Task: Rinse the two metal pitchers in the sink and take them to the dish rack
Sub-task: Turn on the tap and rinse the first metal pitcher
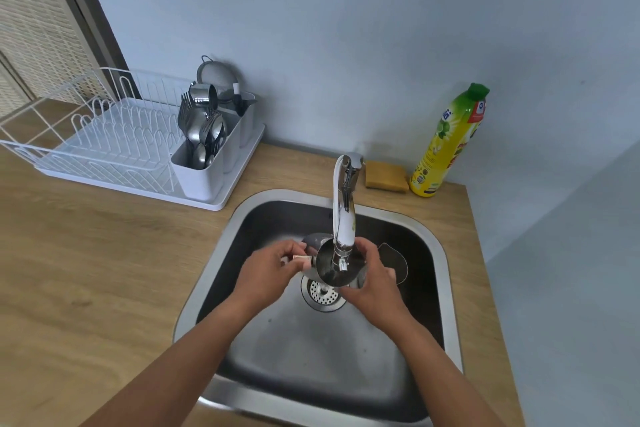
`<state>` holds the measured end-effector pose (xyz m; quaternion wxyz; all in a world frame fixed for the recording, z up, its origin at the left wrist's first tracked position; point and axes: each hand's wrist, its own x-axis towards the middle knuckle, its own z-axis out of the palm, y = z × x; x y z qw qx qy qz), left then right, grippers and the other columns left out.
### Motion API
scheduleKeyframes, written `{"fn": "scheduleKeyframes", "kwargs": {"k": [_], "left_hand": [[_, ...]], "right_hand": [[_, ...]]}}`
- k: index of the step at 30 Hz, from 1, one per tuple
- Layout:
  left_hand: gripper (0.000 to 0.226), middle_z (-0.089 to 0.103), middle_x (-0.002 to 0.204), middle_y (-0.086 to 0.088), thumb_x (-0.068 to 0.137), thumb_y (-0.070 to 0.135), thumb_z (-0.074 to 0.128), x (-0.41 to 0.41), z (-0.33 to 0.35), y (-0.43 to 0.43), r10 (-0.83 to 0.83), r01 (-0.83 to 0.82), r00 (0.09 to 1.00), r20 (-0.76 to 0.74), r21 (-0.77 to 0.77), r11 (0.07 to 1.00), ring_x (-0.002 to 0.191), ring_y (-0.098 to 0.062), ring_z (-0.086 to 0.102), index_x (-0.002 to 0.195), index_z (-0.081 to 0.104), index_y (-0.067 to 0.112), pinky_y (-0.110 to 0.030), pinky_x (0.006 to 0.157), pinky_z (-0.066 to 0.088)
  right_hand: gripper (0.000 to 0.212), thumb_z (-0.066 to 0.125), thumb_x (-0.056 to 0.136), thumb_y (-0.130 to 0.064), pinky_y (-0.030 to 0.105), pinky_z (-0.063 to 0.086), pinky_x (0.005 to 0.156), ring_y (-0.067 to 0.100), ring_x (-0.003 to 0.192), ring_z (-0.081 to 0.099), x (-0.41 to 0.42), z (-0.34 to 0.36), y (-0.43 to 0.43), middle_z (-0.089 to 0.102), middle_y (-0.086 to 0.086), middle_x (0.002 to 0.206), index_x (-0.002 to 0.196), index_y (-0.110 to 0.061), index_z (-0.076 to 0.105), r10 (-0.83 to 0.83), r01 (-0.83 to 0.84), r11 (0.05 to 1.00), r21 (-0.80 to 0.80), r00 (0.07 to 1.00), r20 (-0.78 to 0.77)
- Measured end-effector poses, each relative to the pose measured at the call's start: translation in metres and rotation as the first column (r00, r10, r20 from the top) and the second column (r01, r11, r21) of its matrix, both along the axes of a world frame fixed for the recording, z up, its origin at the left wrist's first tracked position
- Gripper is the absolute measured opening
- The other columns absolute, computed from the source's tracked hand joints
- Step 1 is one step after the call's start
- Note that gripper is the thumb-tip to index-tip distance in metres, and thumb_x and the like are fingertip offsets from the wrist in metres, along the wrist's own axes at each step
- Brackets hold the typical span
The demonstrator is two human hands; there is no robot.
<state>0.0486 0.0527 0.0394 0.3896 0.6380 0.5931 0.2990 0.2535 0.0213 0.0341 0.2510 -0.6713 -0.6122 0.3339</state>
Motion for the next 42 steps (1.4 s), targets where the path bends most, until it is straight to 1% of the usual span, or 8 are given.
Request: {"fn": "scheduleKeyframes", "kwargs": {"k": [3, 6, 9, 15, 20, 27, 33, 42], "left_hand": [[0.008, 0.07, 0.089, 0.018, 0.089, 0.039, 0.065, -0.008, 0.014, -0.002, 0.01, 0.01, 0.975, -0.223, 0.085, 0.996, 0.082, -0.002, 0.065, 0.088, 0.07, 0.033, -0.029, 0.073, 0.055], [0.014, 0.068, 0.081, 0.013, 0.091, 0.045, 0.059, -0.016, 0.024, -0.002, -0.012, 0.044, 0.93, -0.367, 0.078, 0.996, 0.075, -0.005, 0.063, 0.083, 0.064, 0.034, -0.03, 0.07, 0.052], [0.018, 0.069, 0.078, 0.011, 0.092, 0.048, 0.056, -0.023, 0.021, -0.003, -0.04, 0.04, 0.908, -0.416, -0.009, 0.999, 0.075, -0.008, 0.064, 0.084, 0.062, 0.033, -0.033, 0.074, 0.054], [0.017, 0.075, 0.082, 0.005, 0.095, 0.035, 0.057, -0.025, -0.001, -0.012, -0.113, 0.077, 0.989, -0.1, -0.306, 0.949, 0.066, -0.012, 0.07, 0.09, 0.065, 0.022, -0.031, 0.07, 0.056], [0.01, 0.073, 0.084, -0.002, 0.093, 0.02, 0.061, -0.007, -0.014, -0.016, -0.073, 0.146, 0.982, 0.173, -0.452, 0.88, 0.074, -0.014, 0.064, 0.088, 0.063, 0.011, -0.029, 0.069, 0.052], [0.016, 0.072, 0.089, -0.014, 0.09, 0.025, 0.065, -0.01, -0.014, -0.005, -0.046, 0.047, 0.999, 0.01, -0.282, 0.958, 0.072, -0.023, 0.063, 0.084, 0.065, 0.011, -0.04, 0.072, 0.059], [0.015, 0.077, 0.089, -0.003, 0.095, 0.025, 0.059, -0.012, -0.012, -0.006, -0.078, 0.105, 0.994, 0.082, -0.408, 0.907, 0.068, -0.016, 0.068, 0.09, 0.064, 0.011, -0.032, 0.063, 0.057], [0.016, 0.074, 0.092, -0.004, 0.096, 0.025, 0.057, -0.009, -0.019, -0.006, -0.064, 0.086, 0.996, 0.067, -0.407, 0.909, 0.076, -0.018, 0.067, 0.088, 0.063, 0.014, -0.033, 0.066, 0.059]], "right_hand": [[0.087, 0.086, 0.068, -0.025, 0.032, 0.043, 0.102, 0.006, 0.115, 0.049, -0.008, -0.005, 0.003, 0.053, -0.02, 0.126, 0.123, -0.057, 0.028, 0.004, -0.015, 0.997, -0.072, 0.989, -0.149], [0.076, 0.086, 0.07, -0.019, 0.011, 0.043, 0.09, 0.003, 0.111, 0.054, -0.013, -0.006, -0.001, 0.055, -0.014, 0.124, 0.126, -0.038, 0.038, 0.028, -0.079, 0.983, -0.166, 0.956, -0.291], [0.067, 0.085, 0.072, -0.018, 0.012, 0.047, 0.085, 0.007, 0.108, 0.061, -0.013, -0.007, -0.009, 0.061, -0.008, 0.12, 0.122, -0.03, 0.043, 0.033, -0.118, 0.968, -0.222, 0.935, -0.354], [0.06, 0.08, 0.078, -0.018, 0.004, 0.046, 0.066, 0.001, 0.097, 0.06, -0.004, 0.001, -0.025, 0.06, -0.01, 0.112, 0.126, -0.025, 0.043, 0.004, -0.136, 0.937, -0.321, 0.925, -0.379], [0.07, 0.086, 0.069, -0.025, 0.012, 0.048, 0.084, 0.005, 0.106, 0.058, 0.013, 0.005, -0.028, 0.056, -0.015, 0.118, 0.123, -0.035, 0.042, 0.041, -0.12, 0.958, -0.262, 0.957, -0.289], [0.08, 0.083, 0.067, -0.018, 0.022, 0.049, 0.093, 0.003, 0.11, 0.056, -0.002, 0.0, -0.019, 0.05, -0.022, 0.119, 0.128, -0.037, 0.035, 0.031, -0.09, 0.976, -0.196, 0.958, -0.285], [0.063, 0.081, 0.072, -0.022, 0.024, 0.048, 0.088, 0.01, 0.104, 0.059, 0.004, 0.004, -0.014, 0.059, -0.012, 0.113, 0.122, -0.032, 0.043, 0.038, -0.121, 0.952, -0.283, 0.958, -0.283], [0.073, 0.079, 0.065, -0.033, 0.036, 0.051, 0.098, 0.012, 0.109, 0.06, 0.005, 0.005, -0.011, 0.056, -0.017, 0.119, 0.126, -0.038, 0.039, 0.09, -0.149, 0.944, -0.293, 0.974, -0.206]]}}
